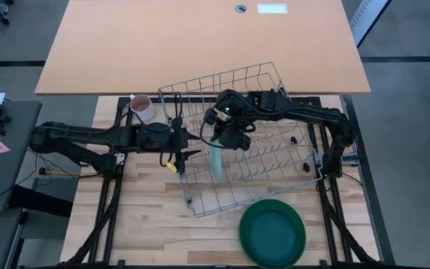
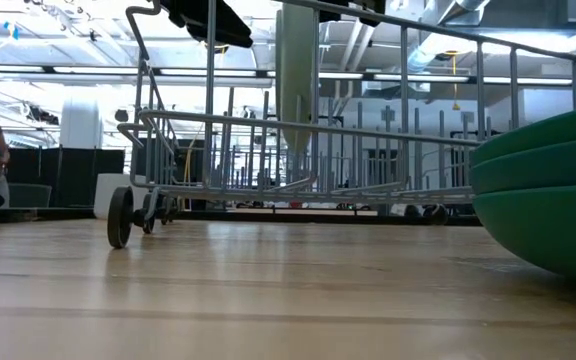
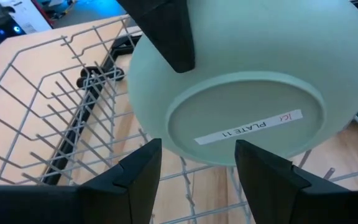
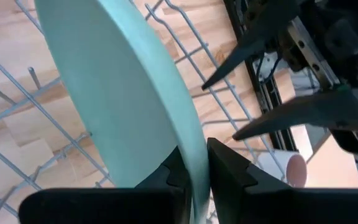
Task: Sort dishes
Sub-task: Put the light green plate in the dish rack
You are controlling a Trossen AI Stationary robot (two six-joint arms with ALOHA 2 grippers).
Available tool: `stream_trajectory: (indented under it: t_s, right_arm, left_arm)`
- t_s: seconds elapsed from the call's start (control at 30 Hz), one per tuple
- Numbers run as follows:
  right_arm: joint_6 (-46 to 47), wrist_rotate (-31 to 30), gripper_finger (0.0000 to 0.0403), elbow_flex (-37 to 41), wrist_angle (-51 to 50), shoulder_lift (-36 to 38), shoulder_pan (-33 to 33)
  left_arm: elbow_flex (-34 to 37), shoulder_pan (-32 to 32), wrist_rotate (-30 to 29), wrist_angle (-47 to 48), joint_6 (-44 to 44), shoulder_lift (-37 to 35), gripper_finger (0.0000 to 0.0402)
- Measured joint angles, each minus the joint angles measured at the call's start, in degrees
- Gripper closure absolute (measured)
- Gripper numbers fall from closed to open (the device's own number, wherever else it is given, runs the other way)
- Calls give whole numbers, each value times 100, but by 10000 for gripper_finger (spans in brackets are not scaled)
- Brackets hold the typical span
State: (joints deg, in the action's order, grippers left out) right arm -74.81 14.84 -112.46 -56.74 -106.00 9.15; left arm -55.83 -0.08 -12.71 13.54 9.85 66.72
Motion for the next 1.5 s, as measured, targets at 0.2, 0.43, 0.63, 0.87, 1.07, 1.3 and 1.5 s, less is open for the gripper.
stream_trajectory:
  t_s: [0.2,0.43,0.63,0.87,1.07,1.3,1.5]
  right_arm:
    - [23,-329,346,2,-23,-3,-13]
    - [468,-344,314,7,-92,-9,-15]
    - [879,-426,270,13,-196,-17,-17]
    - [1365,-511,220,13,-398,-17,-44]
    - [1850,-913,182,11,-462,-9,-163]
    - [2344,-1216,153,-2,-458,243,-324]
    - [2713,-1385,152,-2,-460,532,-448]
  left_arm:
    - [-2,0,0,5,-77,-35,202]
    - [-2,0,-2,28,-103,-35,202]
    - [-2,0,-2,33,-110,-35,203]
    - [-2,0,-2,33,-110,-37,203]
    - [-2,0,-2,33,-110,-37,203]
    - [-2,0,-2,31,-110,-37,203]
    - [-2,0,94,31,-110,-37,202]
